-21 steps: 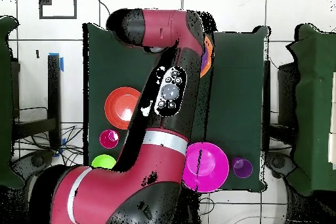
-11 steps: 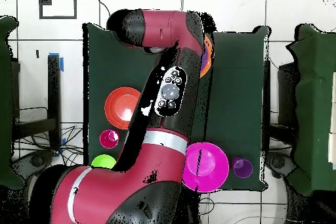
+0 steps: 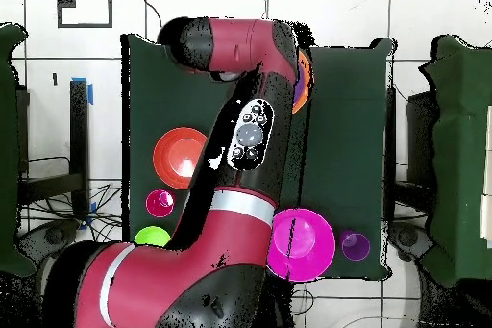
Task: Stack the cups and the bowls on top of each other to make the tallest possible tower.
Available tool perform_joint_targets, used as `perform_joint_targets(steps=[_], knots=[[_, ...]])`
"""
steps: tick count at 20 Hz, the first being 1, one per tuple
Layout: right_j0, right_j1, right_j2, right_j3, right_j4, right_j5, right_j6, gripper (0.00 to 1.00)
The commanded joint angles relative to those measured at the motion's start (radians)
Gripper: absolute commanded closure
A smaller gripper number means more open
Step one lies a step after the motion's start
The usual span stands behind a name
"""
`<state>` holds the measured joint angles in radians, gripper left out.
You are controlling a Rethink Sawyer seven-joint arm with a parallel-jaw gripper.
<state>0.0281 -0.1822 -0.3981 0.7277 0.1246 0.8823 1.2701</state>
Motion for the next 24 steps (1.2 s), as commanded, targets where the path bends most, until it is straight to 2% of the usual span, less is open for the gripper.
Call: perform_joint_targets(steps=[1, 14, 24], knots=[[0.022, 0.037, 0.137, 0.129, -0.062, -0.087, 0.03, 1.0], [0.014, 0.0, 0.165, 0.226, -0.067, -0.134, -0.002, 1.0], [0.016, -0.055, 0.162, 0.284, -0.068, -0.104, 0.001, 1.0]])
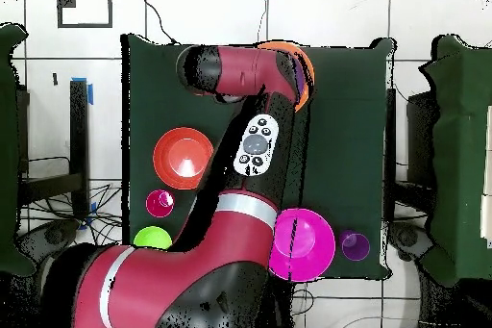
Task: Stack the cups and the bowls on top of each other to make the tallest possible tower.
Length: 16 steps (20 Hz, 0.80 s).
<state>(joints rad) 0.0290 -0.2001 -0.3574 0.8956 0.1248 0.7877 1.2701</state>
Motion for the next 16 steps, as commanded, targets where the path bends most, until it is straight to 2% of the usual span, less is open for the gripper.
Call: perform_joint_targets(steps=[1, 5, 16], knots=[[0.015, -0.047, 0.122, 0.131, -0.07, -0.014, -0.001, 1.0], [0.009, -0.088, 0.128, 0.187, -0.077, -0.022, -0.023, 1.0], [-0.002, -0.128, 0.137, 0.254, -0.093, -0.05, -0.036, 1.0]])
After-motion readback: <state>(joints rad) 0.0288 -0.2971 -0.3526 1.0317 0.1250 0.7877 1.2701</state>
